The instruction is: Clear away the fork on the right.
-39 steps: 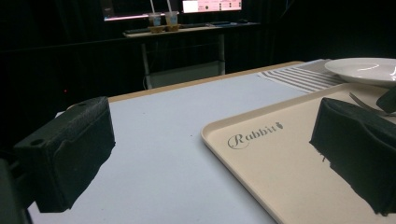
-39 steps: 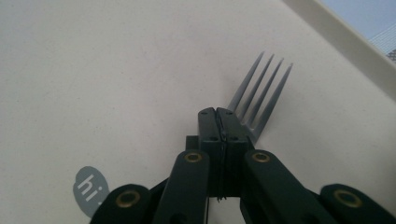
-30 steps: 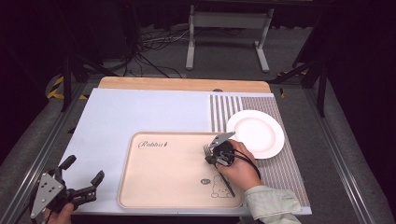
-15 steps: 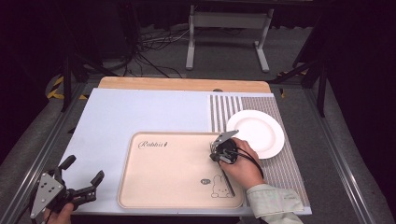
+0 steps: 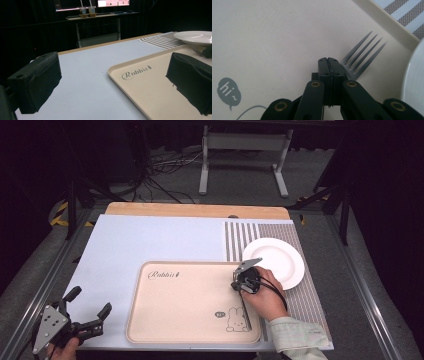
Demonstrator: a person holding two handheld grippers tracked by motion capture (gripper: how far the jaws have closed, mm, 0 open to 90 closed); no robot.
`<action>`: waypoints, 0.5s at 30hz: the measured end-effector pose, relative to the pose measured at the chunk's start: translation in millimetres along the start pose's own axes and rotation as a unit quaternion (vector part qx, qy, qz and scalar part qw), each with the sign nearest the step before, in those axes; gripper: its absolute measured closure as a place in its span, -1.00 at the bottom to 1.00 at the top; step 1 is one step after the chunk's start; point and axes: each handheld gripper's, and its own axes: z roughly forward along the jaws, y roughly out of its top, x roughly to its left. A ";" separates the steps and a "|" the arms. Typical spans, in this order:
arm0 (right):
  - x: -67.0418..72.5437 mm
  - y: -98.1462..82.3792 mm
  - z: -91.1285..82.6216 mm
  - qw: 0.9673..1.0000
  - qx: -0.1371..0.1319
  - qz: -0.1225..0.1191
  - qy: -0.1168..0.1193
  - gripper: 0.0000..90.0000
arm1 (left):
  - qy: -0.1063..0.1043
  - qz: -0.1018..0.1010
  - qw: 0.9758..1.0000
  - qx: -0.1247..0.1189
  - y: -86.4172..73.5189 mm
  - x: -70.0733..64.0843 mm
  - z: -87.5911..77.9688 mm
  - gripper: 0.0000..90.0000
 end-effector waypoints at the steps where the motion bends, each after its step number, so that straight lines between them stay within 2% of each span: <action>1: -0.6 -0.4 -0.3 1.000 0.001 0.002 -0.002 1.00 | 0.000 0.000 1.000 0.000 0.0 0.0 0.0 -0.99; 15: -6.1 -6.8 -4.8 1.000 0.007 0.016 -0.011 1.00 | -0.001 -0.001 1.000 0.002 -0.3 -0.5 0.7 -0.99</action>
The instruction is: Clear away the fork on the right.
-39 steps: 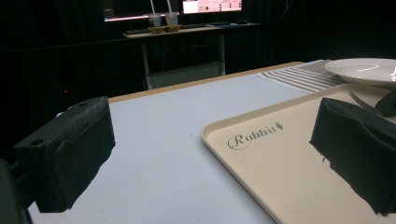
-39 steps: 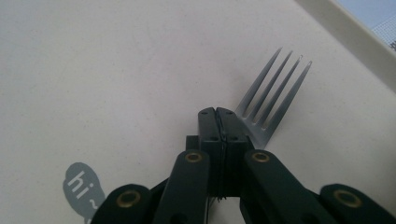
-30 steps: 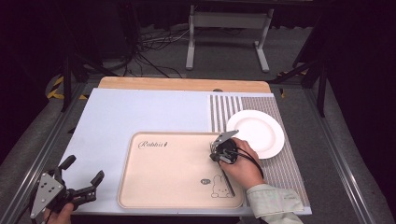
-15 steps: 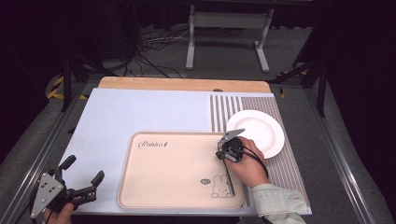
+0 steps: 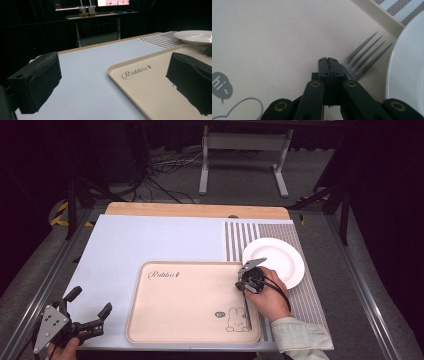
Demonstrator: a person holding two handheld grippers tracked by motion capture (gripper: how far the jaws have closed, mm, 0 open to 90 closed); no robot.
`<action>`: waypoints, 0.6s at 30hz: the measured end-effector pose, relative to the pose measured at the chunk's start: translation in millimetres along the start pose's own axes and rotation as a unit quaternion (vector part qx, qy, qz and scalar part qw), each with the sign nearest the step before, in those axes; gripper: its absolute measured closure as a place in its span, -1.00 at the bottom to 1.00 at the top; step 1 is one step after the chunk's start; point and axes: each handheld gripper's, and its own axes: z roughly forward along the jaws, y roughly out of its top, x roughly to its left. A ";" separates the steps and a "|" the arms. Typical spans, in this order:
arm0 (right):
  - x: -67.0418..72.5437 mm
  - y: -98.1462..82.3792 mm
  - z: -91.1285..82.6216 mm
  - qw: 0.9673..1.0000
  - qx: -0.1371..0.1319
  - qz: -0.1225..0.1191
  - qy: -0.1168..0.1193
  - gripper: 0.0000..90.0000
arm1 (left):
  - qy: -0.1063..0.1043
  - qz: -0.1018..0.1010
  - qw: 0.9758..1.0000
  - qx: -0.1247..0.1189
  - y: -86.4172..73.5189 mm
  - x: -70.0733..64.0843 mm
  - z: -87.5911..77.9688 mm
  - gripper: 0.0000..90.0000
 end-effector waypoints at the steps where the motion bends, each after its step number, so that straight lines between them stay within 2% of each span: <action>1: -0.3 -0.4 -0.3 1.000 0.000 0.002 -0.002 1.00 | 0.000 0.000 1.000 0.000 0.0 -0.1 0.0 -0.99; 10: -1.9 -2.2 -2.2 1.000 0.004 0.004 -0.003 1.00 | 0.001 0.000 1.000 0.001 0.0 0.3 0.0 -0.99; 13: -0.7 -1.2 -3.9 1.000 -0.005 0.003 0.001 0.96 | 0.001 0.000 1.000 -0.001 0.0 0.4 0.2 -0.99; 14: 1.5 1.0 -7.4 1.000 -0.016 0.000 0.004 0.82 | 0.001 0.000 1.000 0.001 0.0 0.5 0.1 -0.99; 16: 3.2 3.7 -12.8 0.999 -0.033 -0.004 0.007 0.67 | 0.001 0.000 1.000 0.000 -0.1 0.4 0.1 -0.99; 18: 4.7 6.5 -18.6 0.998 -0.056 -0.009 0.011 0.29 | 0.002 -0.001 1.000 -0.001 -0.1 0.5 -0.1 -0.99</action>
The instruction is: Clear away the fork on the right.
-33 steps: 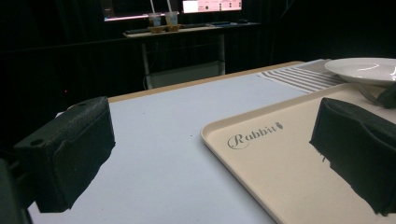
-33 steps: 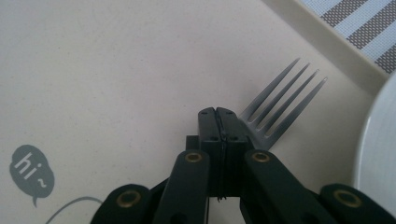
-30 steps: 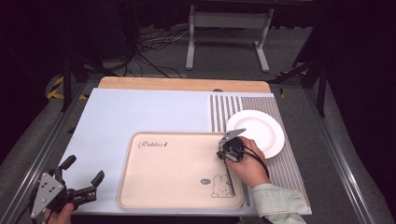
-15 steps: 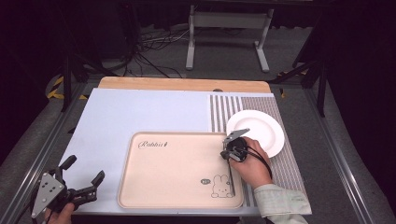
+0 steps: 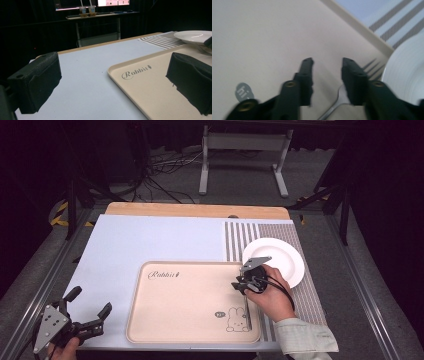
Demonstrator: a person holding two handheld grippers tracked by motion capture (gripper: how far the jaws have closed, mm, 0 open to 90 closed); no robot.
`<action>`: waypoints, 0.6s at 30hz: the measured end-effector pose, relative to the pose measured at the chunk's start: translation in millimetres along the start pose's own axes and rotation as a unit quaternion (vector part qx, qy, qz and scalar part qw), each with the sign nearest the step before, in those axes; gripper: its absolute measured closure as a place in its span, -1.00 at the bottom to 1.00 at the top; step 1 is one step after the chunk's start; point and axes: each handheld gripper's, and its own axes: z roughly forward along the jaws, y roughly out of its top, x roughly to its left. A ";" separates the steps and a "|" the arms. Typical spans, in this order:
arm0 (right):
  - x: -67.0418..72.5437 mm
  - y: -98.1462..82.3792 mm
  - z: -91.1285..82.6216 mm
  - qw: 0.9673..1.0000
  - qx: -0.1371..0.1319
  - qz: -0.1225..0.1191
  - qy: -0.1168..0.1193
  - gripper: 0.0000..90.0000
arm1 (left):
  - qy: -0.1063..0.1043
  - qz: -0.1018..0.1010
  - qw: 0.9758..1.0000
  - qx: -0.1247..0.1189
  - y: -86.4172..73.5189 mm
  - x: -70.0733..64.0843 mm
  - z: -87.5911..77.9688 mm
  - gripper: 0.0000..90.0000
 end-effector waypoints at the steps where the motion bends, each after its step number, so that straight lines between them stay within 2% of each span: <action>1: 0.0 0.0 0.0 1.000 0.000 0.000 0.000 0.29 | 0.000 0.000 1.000 0.000 0.0 0.0 0.0 -0.99; 2: 0.6 1.3 -2.0 1.000 -0.012 -0.003 0.004 0.08 | -0.001 0.000 1.000 0.000 0.1 0.2 -0.3 -0.99; 3: 3.0 3.8 -6.3 0.999 -0.046 -0.007 0.018 -0.29 | -0.001 0.000 1.000 0.000 0.2 0.1 -0.4 -0.99; 5: 5.6 6.0 -11.2 0.997 -0.071 -0.021 0.024 -0.55 | -0.001 0.000 1.000 0.000 0.2 0.1 -0.5 -0.99; 8: 8.1 7.2 -20.3 0.996 -0.082 -0.034 0.018 -0.61 | -0.001 0.000 1.000 0.000 0.2 -0.1 -0.4 -0.99; 12: 10.5 6.8 -32.8 0.993 -0.110 -0.047 0.007 -0.69 | 0.000 0.000 1.000 -0.001 0.6 -0.3 -0.4 -0.99; 18: 11.0 2.5 -52.5 0.988 -0.146 -0.054 0.000 -0.75 | 0.001 0.001 1.000 -0.002 0.4 -0.5 -0.4 -0.99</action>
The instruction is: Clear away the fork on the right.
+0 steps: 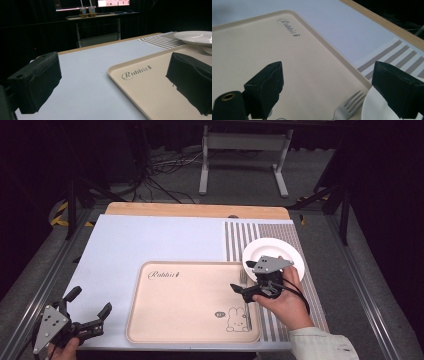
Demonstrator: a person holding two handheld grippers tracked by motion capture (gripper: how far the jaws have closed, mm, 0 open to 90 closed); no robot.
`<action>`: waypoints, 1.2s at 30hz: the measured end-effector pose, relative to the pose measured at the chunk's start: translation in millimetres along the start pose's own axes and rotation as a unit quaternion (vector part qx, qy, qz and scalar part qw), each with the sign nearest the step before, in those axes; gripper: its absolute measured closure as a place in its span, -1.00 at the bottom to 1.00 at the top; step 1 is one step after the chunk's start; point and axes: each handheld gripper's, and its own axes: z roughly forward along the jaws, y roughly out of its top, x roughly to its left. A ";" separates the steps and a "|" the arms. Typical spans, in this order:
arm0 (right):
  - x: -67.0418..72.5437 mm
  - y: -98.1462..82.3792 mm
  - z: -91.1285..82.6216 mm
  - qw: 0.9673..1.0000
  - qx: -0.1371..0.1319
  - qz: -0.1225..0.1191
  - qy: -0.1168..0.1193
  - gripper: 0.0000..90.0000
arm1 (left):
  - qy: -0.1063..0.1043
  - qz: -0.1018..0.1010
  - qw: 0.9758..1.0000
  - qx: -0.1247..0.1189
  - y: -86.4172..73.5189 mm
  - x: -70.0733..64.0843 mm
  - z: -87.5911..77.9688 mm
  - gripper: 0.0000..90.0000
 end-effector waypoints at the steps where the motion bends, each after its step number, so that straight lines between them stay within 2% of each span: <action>1: 0.1 -0.5 -3.0 1.000 -0.005 -0.001 -0.002 -0.75 | 0.000 0.000 1.000 0.000 0.1 0.1 -0.1 -0.99; 7: -3.6 -7.6 -19.3 0.999 -0.041 -0.014 -0.002 -0.77 | 0.000 0.001 1.000 0.000 0.3 -0.4 0.0 -0.99; 13: -6.7 -17.6 -31.2 0.998 -0.064 -0.009 -0.007 -0.77 | 0.000 -0.001 1.000 0.001 0.1 -0.7 0.1 -0.99; 17: -9.0 -27.9 -41.8 0.997 -0.083 0.002 -0.008 -0.78 | 0.000 -0.001 1.000 0.000 0.2 -0.8 0.1 -0.99; 21: -10.6 -36.5 -48.7 0.995 -0.093 0.006 -0.020 -0.82 | 0.001 -0.001 1.000 0.000 0.2 -0.8 0.1 -0.99; 26: -14.8 -52.9 -62.0 0.990 -0.136 0.028 -0.019 -0.91 | 0.001 -0.001 1.000 0.000 0.2 -0.9 0.0 -0.99; 29: -16.8 -62.3 -67.8 0.989 -0.141 0.029 -0.020 -0.99 | 0.001 0.001 1.000 0.001 0.2 -1.0 0.2 -0.99; 32: -18.0 -71.2 -71.3 0.989 -0.145 0.027 -0.014 -0.99 | 0.001 0.001 1.000 0.001 0.1 -1.2 0.5 -0.99; 36: -18.4 -83.0 -73.7 0.987 -0.155 0.030 -0.019 -0.99 | 0.001 0.001 1.000 0.002 0.1 -1.2 0.5 -0.99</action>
